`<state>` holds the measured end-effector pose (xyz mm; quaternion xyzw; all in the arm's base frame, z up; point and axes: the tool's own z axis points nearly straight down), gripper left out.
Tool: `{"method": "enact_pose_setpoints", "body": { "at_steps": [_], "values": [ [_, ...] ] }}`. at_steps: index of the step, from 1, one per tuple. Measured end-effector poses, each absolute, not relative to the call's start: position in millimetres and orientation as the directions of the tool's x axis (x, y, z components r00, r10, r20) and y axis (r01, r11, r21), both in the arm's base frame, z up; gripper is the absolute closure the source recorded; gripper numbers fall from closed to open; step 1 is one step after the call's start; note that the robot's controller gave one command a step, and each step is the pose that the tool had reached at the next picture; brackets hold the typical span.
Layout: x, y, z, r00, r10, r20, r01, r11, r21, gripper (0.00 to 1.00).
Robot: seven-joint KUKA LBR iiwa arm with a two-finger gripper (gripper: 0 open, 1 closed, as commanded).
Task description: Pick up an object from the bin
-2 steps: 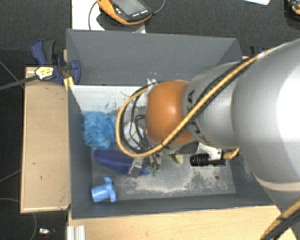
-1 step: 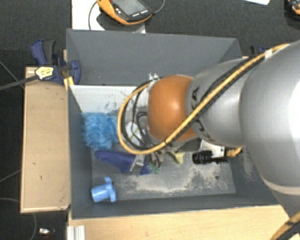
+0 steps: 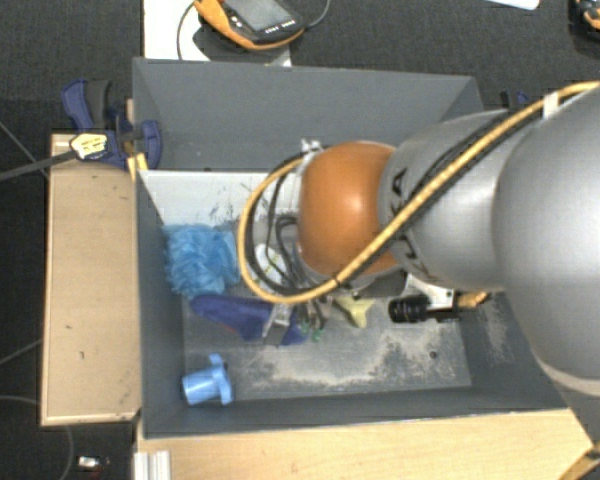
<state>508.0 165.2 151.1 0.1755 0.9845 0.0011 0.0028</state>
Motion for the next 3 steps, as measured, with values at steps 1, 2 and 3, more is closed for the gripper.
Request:
{"method": "enact_pose_setpoints", "body": {
  "at_steps": [1,2,3],
  "values": [
    [507.9,165,156,-0.938,0.346,-0.005,0.346,0.938,0.003,1.00],
    [506.4,164,181,-0.939,0.344,0.001,0.344,0.939,-0.002,1.00],
    [508.0,165,224,-0.940,0.342,-0.004,0.342,0.940,0.002,1.00]
  ]
}}
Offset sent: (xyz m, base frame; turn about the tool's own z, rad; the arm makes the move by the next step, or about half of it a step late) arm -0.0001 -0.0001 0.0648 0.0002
